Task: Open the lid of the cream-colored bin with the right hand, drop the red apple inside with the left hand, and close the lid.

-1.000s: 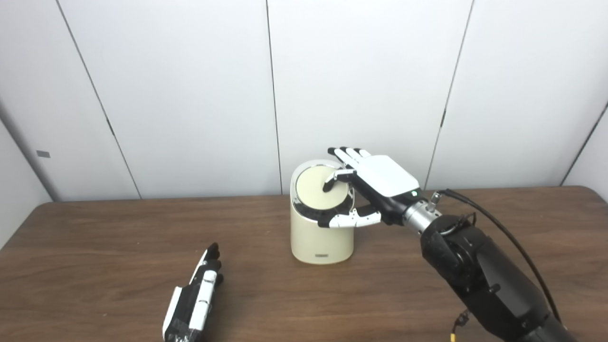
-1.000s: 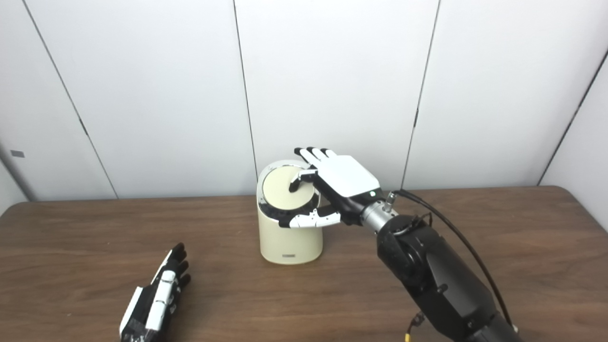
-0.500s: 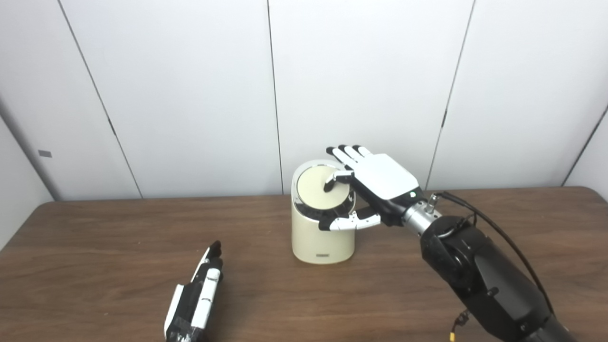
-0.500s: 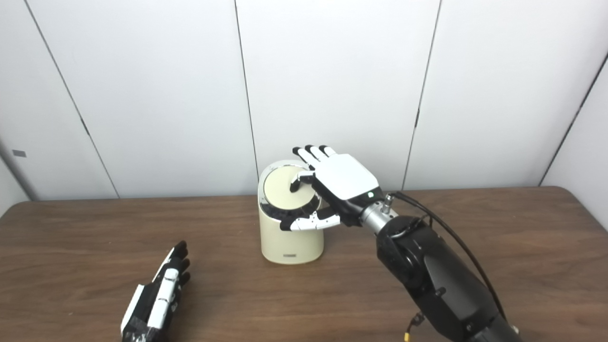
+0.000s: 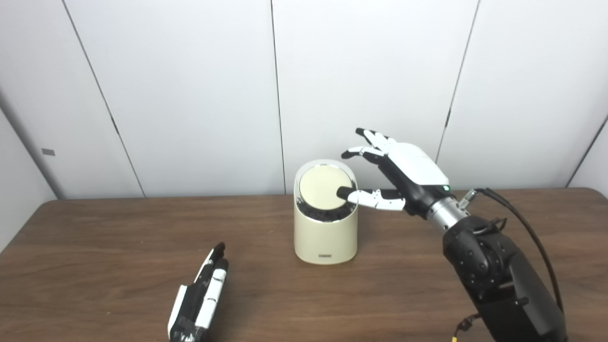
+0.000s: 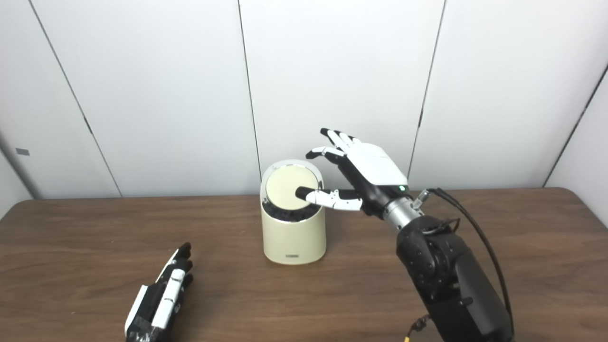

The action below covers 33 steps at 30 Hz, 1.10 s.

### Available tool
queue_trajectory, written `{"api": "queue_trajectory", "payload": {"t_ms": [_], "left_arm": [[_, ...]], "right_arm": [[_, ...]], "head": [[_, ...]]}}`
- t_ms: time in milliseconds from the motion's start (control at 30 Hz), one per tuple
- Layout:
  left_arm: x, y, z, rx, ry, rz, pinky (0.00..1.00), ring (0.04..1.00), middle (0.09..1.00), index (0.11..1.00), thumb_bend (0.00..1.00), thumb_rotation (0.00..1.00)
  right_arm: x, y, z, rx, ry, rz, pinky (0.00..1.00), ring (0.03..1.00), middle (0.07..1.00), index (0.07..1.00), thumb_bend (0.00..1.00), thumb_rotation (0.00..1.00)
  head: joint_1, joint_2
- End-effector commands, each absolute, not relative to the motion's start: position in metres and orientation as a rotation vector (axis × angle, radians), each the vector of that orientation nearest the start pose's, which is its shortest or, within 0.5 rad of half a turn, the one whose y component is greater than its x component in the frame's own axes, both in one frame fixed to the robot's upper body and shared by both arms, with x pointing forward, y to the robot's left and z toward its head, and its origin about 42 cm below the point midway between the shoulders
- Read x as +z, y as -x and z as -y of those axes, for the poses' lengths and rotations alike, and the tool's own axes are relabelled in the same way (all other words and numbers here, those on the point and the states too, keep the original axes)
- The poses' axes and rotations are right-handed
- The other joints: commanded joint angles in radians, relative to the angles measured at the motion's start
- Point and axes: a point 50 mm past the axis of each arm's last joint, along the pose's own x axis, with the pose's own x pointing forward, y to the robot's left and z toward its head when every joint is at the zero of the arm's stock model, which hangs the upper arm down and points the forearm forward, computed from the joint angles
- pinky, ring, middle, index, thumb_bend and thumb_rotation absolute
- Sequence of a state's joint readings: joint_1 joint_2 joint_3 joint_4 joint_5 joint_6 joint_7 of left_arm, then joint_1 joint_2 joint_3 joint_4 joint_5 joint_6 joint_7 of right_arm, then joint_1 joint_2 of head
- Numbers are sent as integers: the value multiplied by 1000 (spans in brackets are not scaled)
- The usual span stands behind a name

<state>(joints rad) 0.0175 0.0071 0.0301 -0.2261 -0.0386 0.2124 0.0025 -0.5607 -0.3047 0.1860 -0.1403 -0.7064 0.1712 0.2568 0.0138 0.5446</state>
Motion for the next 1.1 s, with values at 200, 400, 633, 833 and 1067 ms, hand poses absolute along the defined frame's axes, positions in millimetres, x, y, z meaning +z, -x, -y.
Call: {"api": "queue_trajectory", "payload": {"t_ms": [200, 400, 633, 833, 1067], "left_arm": [[159, -281, -222, 28, 19, 99, 1000, 1000, 1000, 975, 456, 781], [160, -280, -225, 28, 26, 99, 1000, 997, 998, 990, 459, 753], [160, -276, -230, 17, 16, 103, 1000, 1000, 1000, 1000, 459, 773], [160, -262, -232, 25, 15, 149, 1000, 1000, 1000, 1000, 461, 869], [156, -243, -240, 65, -18, 201, 1000, 1000, 1000, 1000, 424, 907]], "right_arm": [[285, -393, 249, 99, 752, 322, 979, 1000, 1000, 989, 521, 894], [248, -377, 277, 108, 487, 220, 965, 1000, 1000, 1000, 518, 958], [217, -346, 286, 92, 260, 136, 1000, 1000, 1000, 1000, 582, 997], [190, -321, 283, 51, 179, 138, 1000, 1000, 1000, 998, 597, 1000], [175, -296, 280, 57, 90, 122, 1000, 1000, 1000, 1000, 597, 1000]], "head": [[1, 7], [9, 15], [20, 27], [35, 48], [37, 67]]}}
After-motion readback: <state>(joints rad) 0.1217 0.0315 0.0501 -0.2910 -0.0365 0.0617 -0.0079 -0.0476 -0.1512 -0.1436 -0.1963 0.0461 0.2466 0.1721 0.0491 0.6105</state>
